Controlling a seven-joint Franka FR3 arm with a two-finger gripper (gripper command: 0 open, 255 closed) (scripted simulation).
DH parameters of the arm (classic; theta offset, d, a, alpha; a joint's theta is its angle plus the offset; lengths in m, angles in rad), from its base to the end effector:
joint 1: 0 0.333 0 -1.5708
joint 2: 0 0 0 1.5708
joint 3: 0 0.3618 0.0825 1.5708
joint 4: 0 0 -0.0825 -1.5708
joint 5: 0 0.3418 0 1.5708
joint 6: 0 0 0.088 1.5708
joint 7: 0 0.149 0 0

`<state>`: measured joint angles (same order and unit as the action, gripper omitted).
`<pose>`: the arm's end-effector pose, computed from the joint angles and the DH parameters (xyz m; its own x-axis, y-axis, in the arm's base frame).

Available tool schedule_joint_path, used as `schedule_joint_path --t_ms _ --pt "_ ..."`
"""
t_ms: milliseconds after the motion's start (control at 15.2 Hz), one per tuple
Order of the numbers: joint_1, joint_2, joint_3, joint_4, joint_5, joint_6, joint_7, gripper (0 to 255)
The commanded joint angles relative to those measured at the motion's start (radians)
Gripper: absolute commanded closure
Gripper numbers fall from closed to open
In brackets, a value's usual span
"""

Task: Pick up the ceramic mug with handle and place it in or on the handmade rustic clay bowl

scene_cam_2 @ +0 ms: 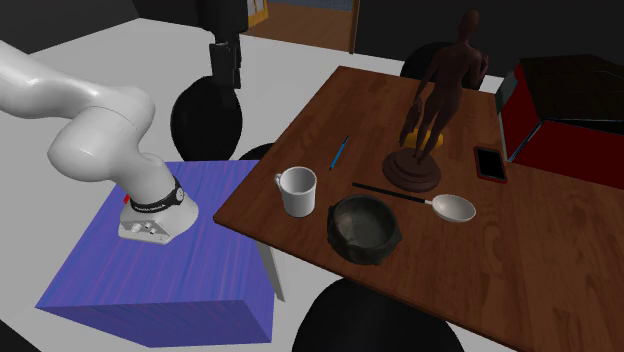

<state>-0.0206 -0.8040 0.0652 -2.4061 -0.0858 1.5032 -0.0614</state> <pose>0.2140 0.0026 0.5590 0.9914 0.0749 -0.1071 0.0882 -0.9881 0.1260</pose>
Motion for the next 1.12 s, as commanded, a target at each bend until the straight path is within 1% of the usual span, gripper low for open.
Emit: schedule_joint_path --t_ms 0,264,528,792,1056 --pt "0.0 0.0 0.0 0.0 0.0 0.0 0.0 0" --pt "-0.02 0.027 -0.063 -0.098 -0.003 0.169 -0.024 0" --pt "-0.039 0.087 -0.127 -0.173 -0.001 0.345 -0.053 0" --pt "-0.051 0.182 -0.192 -0.223 0.013 0.528 -0.092 0" --pt "-0.049 0.31 -0.261 -0.244 0.049 0.711 -0.146 0"
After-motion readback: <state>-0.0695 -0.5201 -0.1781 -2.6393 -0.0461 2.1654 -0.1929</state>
